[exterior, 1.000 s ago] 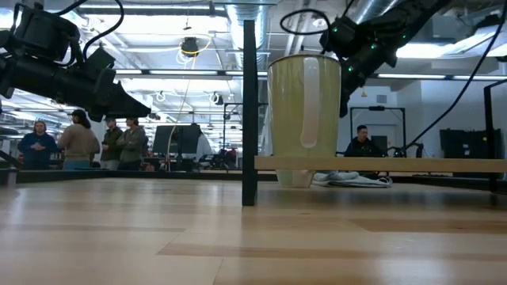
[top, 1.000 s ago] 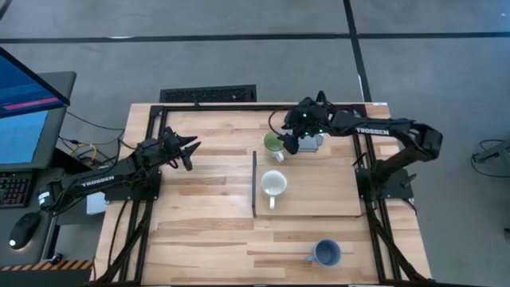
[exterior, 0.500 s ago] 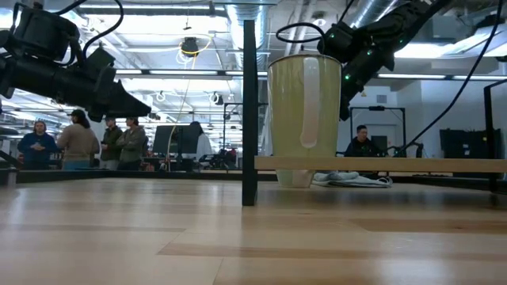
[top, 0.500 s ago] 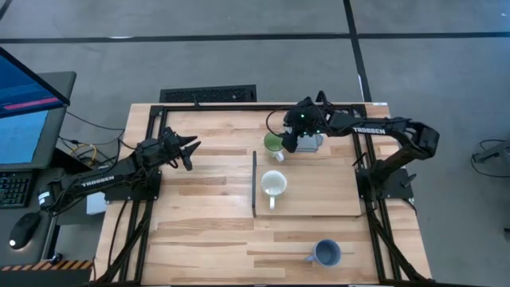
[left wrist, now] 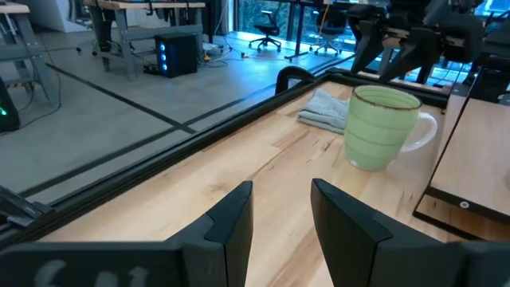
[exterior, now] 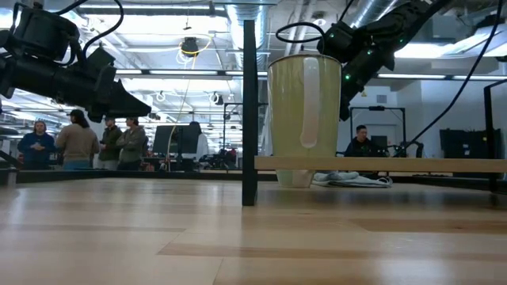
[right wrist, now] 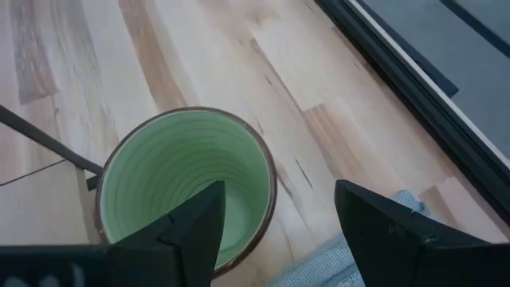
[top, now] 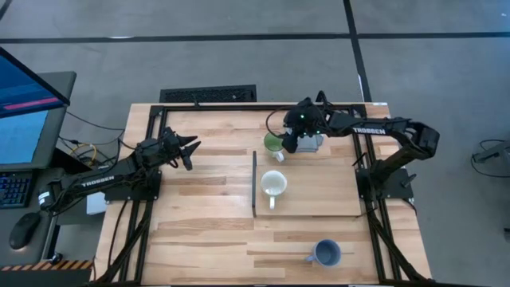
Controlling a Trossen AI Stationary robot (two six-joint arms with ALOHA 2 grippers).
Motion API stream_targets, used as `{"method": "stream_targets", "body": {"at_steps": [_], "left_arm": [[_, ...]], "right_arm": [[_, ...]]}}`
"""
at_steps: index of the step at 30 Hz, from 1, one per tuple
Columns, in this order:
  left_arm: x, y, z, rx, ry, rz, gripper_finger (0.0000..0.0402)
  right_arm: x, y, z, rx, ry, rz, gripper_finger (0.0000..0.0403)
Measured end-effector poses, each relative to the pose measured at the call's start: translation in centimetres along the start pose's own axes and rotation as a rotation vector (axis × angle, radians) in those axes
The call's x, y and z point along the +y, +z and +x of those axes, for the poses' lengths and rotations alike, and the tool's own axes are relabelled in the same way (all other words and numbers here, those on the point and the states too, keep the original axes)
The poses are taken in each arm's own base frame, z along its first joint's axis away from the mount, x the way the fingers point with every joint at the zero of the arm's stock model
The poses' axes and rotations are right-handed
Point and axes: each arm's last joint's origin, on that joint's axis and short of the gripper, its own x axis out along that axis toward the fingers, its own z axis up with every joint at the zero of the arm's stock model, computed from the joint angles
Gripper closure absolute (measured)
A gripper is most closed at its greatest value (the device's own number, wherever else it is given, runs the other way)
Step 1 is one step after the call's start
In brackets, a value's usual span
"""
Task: Stack small to large cups/mugs on shelf
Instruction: Put the green mug on the shelf
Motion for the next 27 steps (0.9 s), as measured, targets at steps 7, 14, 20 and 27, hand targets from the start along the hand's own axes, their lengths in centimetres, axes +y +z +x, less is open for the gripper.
{"method": "stream_targets", "body": {"at_steps": [7,14,20,27], "left_arm": [[0.00,0.00,0.00,0.000,0.000,0.000,0.0283],[0.00,0.00,0.00,0.000,0.000,0.000,0.0283],[0.01,-0.05,0.00,0.005,0.001,0.001,0.0283],[0.01,-0.10,0.00,0.010,0.001,0.001,0.0283]], "right_arm": [[0.29,-0.21,0.02,0.023,0.008,-0.005,0.0143],[0.29,-0.21,0.01,0.023,0.008,0.002,0.0143],[0.29,-0.23,0.00,0.026,0.009,0.003,0.0143],[0.22,-0.29,0.01,0.032,-0.015,0.003,0.0143]]}}
